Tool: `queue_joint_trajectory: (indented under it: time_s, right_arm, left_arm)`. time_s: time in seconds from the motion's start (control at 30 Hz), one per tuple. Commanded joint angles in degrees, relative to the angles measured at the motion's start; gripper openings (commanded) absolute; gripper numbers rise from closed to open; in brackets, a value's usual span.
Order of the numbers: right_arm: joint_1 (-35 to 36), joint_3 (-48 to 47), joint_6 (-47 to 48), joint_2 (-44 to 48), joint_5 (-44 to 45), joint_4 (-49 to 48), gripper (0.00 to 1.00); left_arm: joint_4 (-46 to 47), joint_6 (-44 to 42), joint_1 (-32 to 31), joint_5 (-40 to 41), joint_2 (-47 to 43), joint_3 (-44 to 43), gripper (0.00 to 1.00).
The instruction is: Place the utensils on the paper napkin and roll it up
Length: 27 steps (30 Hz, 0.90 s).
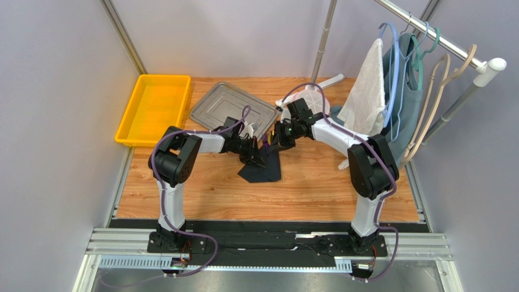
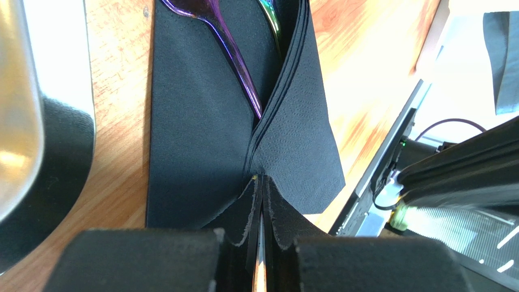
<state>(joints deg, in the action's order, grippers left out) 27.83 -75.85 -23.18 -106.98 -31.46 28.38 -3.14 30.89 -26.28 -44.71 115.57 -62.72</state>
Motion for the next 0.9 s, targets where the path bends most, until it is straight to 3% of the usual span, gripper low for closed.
queue_joint_trajectory:
  time_s: [0.0,0.23,0.87]
  right_arm:
    - [1.08,-4.56,-3.36,-3.15,6.5,-1.22,0.06]
    - [3.36,-8.51,-4.59,-7.45,12.21,-1.22,0.0]
    - [4.95,-11.16,-4.33,-13.43,19.86,0.62,0.0]
  left_arm:
    - [-0.82,-1.8,-0.26,2.35,1.33,-0.92,0.06]
    - [-0.29,-1.36,-0.26,2.43,1.33,-0.13,0.06]
    - [0.41,-0.75,-0.26,3.05,1.68,0.4,0.06]
